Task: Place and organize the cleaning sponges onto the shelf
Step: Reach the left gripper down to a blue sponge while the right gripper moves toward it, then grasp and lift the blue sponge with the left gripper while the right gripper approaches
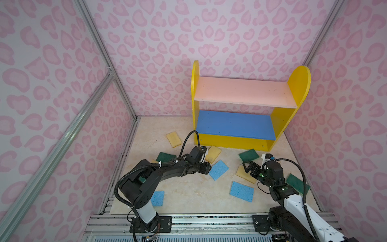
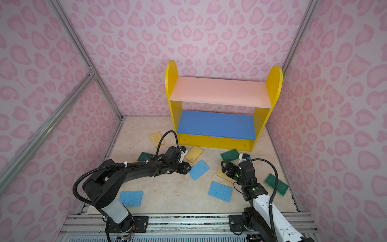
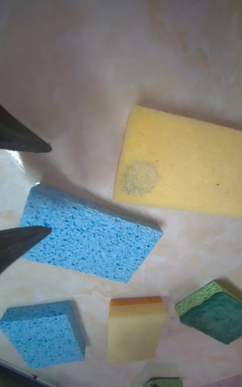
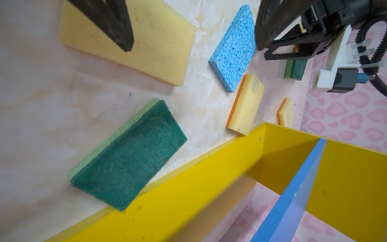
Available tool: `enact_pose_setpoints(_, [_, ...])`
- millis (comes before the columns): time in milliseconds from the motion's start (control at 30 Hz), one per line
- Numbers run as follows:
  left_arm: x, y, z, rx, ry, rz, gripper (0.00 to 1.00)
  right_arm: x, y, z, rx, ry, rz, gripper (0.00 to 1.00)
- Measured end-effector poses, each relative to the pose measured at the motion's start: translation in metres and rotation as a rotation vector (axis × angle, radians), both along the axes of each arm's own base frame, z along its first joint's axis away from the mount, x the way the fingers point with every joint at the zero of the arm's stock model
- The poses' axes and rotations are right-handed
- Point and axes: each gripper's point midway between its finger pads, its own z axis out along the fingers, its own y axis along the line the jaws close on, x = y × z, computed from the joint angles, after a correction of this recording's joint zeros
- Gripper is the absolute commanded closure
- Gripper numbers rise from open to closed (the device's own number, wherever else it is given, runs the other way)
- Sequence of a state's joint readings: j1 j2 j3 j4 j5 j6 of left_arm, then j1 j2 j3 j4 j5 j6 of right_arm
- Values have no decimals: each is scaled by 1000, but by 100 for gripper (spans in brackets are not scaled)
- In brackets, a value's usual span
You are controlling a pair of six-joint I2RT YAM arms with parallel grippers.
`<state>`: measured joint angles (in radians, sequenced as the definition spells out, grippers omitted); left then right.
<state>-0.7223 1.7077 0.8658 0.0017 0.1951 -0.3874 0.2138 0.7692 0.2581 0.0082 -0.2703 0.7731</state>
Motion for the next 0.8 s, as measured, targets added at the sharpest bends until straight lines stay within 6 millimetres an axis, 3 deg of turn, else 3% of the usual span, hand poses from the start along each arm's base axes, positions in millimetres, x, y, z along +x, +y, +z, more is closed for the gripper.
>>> enact_pose_setpoints(233, [4, -12, -11, 10, 17, -18, 47, 4, -2, 9, -7, -21, 1, 9])
enact_pose_setpoints(433, [5, -21, -13, -8, 1, -32, 57, 4, 0, 13, -9, -26, 17, 9])
enact_pose_setpoints(633, [-6, -29, -15, -10, 14, -66, 75, 4, 1, 16, -2, -35, 18, 9])
enact_pose_setpoints(767, [-12, -28, -19, -16, 25, -74, 96, 4, 1, 17, -1, -37, 19, 9])
enact_pose_setpoints(800, [-13, -28, -20, -16, 25, -74, 96, 3, 1, 17, 0, -33, 19, 8])
